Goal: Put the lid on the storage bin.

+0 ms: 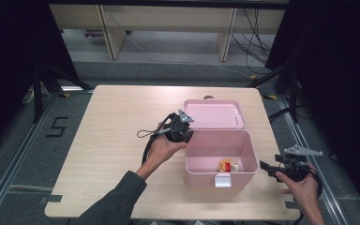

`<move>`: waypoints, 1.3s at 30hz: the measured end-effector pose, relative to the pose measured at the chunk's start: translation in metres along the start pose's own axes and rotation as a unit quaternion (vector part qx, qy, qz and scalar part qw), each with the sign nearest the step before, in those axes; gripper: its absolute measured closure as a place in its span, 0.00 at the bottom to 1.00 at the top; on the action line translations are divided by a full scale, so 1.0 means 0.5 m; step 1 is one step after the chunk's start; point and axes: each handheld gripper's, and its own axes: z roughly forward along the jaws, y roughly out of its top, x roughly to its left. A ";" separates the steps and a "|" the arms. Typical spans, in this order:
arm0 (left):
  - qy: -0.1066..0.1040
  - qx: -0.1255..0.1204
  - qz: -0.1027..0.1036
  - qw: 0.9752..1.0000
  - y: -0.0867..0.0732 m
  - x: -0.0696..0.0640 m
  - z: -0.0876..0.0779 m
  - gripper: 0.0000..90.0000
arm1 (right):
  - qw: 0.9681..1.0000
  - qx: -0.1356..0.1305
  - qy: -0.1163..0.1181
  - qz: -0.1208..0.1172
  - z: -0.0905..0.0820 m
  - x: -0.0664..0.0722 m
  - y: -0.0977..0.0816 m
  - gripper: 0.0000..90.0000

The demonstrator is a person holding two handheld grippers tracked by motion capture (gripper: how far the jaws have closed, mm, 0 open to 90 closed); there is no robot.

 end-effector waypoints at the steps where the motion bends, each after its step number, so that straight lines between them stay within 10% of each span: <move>1: 0.000 0.000 0.000 1.000 0.000 0.000 0.000 0.87 | 1.000 -0.003 -0.004 -0.010 0.004 -0.006 0.013 0.30; 14: -0.005 -0.003 -0.001 1.000 0.000 0.003 0.001 0.87 | 1.000 0.002 0.001 -0.003 0.053 -0.042 0.158 0.40; 16: -0.007 -0.003 -0.001 1.000 0.000 0.004 0.001 0.87 | 0.999 0.013 -0.010 0.029 0.059 -0.031 0.177 0.43; 28: -0.004 -0.004 0.002 1.000 0.000 0.003 0.002 0.87 | 1.000 -0.002 -0.018 -0.002 0.093 -0.008 0.300 0.55; 39: -0.001 -0.004 0.007 1.000 0.000 0.002 0.002 0.87 | 0.999 0.039 -0.018 0.025 0.144 0.012 0.341 0.63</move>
